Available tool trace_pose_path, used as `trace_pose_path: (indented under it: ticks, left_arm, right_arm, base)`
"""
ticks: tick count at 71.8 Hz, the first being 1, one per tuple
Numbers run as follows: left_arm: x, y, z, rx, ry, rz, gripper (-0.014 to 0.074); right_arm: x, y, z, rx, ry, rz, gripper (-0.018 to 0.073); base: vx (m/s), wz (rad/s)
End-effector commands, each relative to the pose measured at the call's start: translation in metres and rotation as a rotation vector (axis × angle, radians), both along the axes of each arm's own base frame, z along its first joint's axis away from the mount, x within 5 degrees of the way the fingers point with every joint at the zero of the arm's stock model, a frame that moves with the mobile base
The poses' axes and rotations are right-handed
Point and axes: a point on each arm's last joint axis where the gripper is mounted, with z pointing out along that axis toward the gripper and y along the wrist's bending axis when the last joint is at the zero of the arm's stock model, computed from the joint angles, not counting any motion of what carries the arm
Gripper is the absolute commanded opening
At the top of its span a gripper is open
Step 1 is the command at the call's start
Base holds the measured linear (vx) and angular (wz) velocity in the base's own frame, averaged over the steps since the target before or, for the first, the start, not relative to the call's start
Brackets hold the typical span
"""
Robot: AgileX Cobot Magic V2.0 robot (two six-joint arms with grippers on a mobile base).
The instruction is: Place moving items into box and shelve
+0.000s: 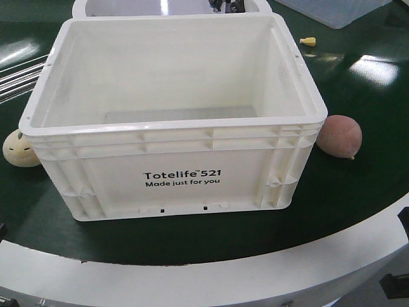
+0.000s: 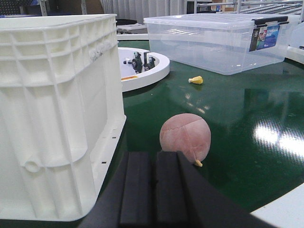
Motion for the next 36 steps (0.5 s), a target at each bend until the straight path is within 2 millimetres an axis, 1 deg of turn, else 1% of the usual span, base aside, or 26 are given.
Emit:
trace_pose_path:
  ticks: [1, 21, 27, 36]
  left_arm:
    - [0.001, 0.0, 0.003, -0.01, -0.089, -0.002, -0.0006]
    - [0.001, 0.0, 0.008, -0.022, -0.142, 0.002, -0.0006]
    - [0.001, 0.001, 0.015, -0.032, -0.201, 0.006, -0.0006]
    - [0.0, 0.002, 0.027, -0.08, -0.321, 0.016, -0.0006]
  right_arm:
    - [0.0, 0.0, 0.004, -0.005, -0.084, 0.001, -0.0008]
    - [0.0, 0.0, 0.006, -0.003, -0.102, 0.002, -0.0008]
    - [0.0, 0.0, 0.008, 0.001, -0.126, 0.003, -0.0008]
    - [-0.002, 0.001, 0.02, 0.017, -0.246, 0.008, -0.0008]
  base:
    - [0.0, 0.0]
    - [0.0, 0.0]
    - [0.0, 0.0]
    - [0.0, 0.0]
